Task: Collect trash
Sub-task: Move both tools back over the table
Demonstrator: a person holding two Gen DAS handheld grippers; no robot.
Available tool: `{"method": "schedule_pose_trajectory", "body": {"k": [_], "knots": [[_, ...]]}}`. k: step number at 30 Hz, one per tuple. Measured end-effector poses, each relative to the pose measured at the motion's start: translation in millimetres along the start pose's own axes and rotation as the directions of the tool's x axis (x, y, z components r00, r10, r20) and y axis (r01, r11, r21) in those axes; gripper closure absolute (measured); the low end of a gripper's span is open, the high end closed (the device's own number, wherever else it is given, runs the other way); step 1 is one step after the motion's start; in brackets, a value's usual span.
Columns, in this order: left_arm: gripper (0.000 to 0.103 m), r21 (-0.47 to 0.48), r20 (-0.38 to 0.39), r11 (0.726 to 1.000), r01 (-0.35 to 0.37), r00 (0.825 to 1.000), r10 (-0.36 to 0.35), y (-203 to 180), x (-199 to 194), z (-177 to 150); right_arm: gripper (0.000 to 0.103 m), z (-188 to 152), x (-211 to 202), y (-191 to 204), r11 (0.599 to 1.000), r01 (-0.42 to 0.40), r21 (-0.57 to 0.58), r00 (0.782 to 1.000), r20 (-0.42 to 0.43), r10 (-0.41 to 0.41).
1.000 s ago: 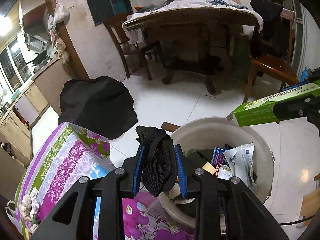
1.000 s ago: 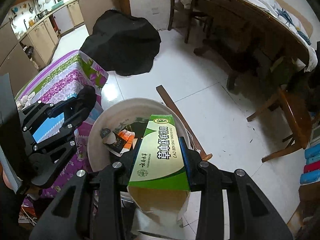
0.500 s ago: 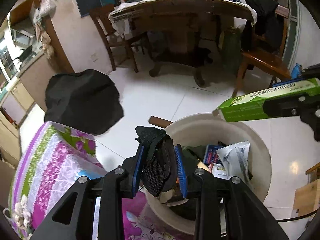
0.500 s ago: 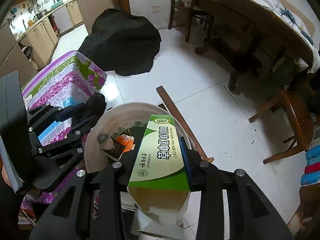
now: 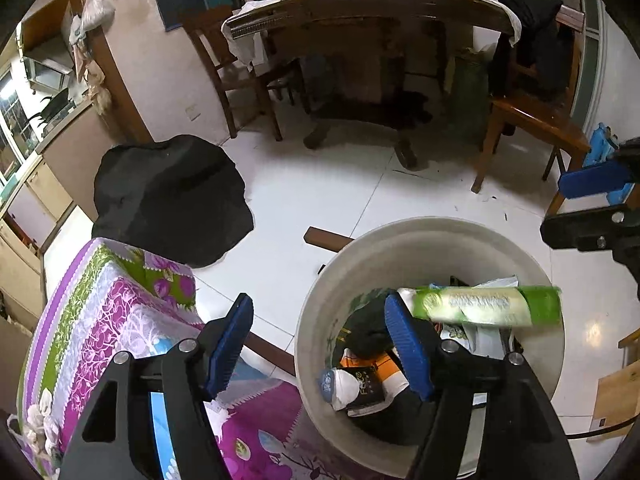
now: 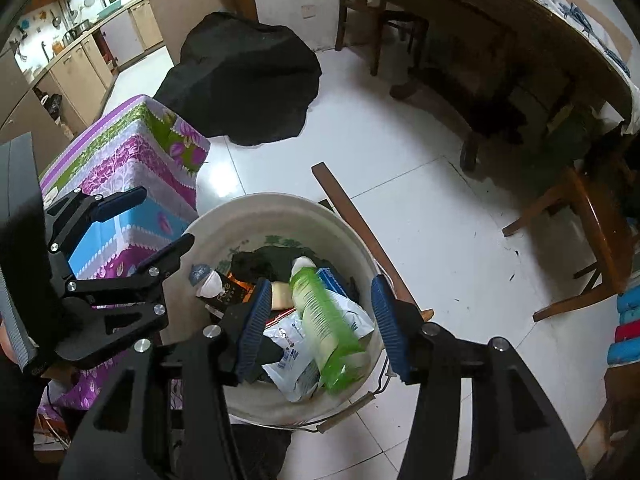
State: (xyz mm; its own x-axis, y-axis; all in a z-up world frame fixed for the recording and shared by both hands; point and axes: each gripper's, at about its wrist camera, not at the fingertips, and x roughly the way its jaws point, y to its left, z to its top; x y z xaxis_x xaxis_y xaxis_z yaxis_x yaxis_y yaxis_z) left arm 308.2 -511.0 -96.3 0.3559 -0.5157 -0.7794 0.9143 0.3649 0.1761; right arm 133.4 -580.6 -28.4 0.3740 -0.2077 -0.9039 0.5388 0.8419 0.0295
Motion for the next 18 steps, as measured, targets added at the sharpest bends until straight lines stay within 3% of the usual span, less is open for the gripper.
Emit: {"method": "schedule_pose_trajectory", "body": {"k": [12,15,18], "knots": [[0.034,-0.005,0.034,1.000,-0.031,0.999,0.031,-4,-21,-13,0.053,-9,5,14,0.999,0.025,-0.028,1.000,-0.008,-0.026],[0.034,-0.022,0.036,0.998,-0.054,0.998,0.054,0,-30,-21,0.053,-12,0,22,0.999,0.031,-0.038,0.999,0.020,-0.030],[0.034,-0.049,0.040,0.996,-0.077,0.996,0.079,8,-41,-32,0.053,-15,-10,35,0.998,0.048,-0.048,0.994,0.104,-0.043]]}}
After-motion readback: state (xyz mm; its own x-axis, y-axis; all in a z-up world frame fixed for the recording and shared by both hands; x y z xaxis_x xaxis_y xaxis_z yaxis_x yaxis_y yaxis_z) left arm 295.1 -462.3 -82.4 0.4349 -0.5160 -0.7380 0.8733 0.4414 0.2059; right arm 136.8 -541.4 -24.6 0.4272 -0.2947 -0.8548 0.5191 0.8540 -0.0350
